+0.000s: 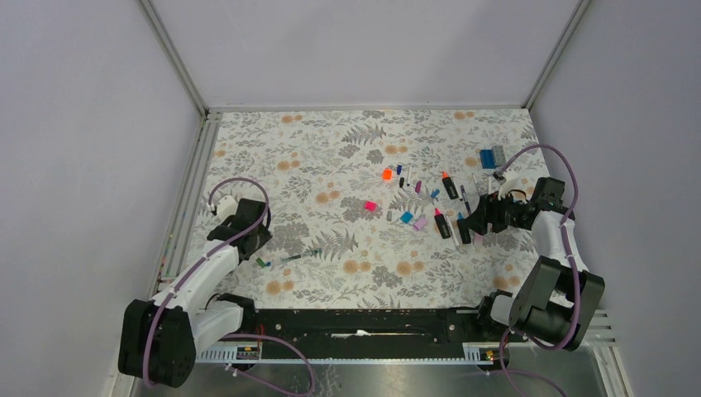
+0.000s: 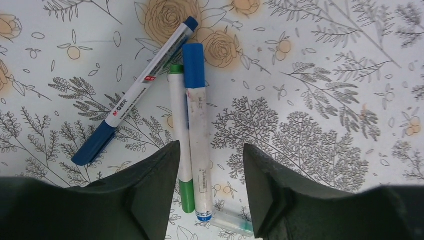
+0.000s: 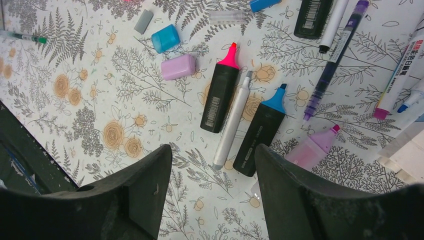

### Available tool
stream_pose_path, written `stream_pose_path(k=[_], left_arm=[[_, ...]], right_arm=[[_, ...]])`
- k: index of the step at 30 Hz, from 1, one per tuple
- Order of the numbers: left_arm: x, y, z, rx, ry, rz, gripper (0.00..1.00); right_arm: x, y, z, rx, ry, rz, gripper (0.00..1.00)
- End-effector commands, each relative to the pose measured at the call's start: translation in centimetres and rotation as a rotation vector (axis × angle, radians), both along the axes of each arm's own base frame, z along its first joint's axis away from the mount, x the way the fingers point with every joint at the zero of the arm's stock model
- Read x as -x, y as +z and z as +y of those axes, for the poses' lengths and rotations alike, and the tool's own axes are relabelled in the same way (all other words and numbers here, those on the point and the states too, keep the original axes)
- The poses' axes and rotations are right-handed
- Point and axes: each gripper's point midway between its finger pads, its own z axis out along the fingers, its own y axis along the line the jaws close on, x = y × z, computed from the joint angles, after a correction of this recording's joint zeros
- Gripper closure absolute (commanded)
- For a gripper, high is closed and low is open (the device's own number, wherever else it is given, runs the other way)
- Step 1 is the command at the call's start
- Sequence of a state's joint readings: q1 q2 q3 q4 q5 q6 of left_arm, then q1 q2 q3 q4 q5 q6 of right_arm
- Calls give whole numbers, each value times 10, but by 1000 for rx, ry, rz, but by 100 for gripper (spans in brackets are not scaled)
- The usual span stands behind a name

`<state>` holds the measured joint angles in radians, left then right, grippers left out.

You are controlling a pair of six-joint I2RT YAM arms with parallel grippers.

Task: Open the pen caps
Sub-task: Pick up the pen from the center of the board.

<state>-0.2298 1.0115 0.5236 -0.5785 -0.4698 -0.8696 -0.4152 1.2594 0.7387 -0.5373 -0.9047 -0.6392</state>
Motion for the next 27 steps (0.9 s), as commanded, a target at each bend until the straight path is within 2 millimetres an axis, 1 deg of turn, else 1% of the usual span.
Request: stream_pose_path(k=[1,7,14,16,23,24,27], left_arm=[[-7,-7,-2,40,2,-17,47],[-9,-17,-5,66,-13,8,54],[-9,-22,-8,83,-31,18,58],[-9,-25,-9,89,-34,26,60],[-8,-34,-17,122,-62,65,62],[-7,-35,-18,124,-63,73,65],[-7,-38,-19,130,-70,83,78]], right_arm=[[-7,14,1,-8,28,-48,31],[-6,14,0,-6,29,-49,31],[-6,14,1,-5,28,-50,31],[-6,14,1,-5,28,-51,31],[-6,15,1,-3,29,-54,31],[-6,16,1,-3,29,-54,31],[-6,16,1,-3,30,-54,31]])
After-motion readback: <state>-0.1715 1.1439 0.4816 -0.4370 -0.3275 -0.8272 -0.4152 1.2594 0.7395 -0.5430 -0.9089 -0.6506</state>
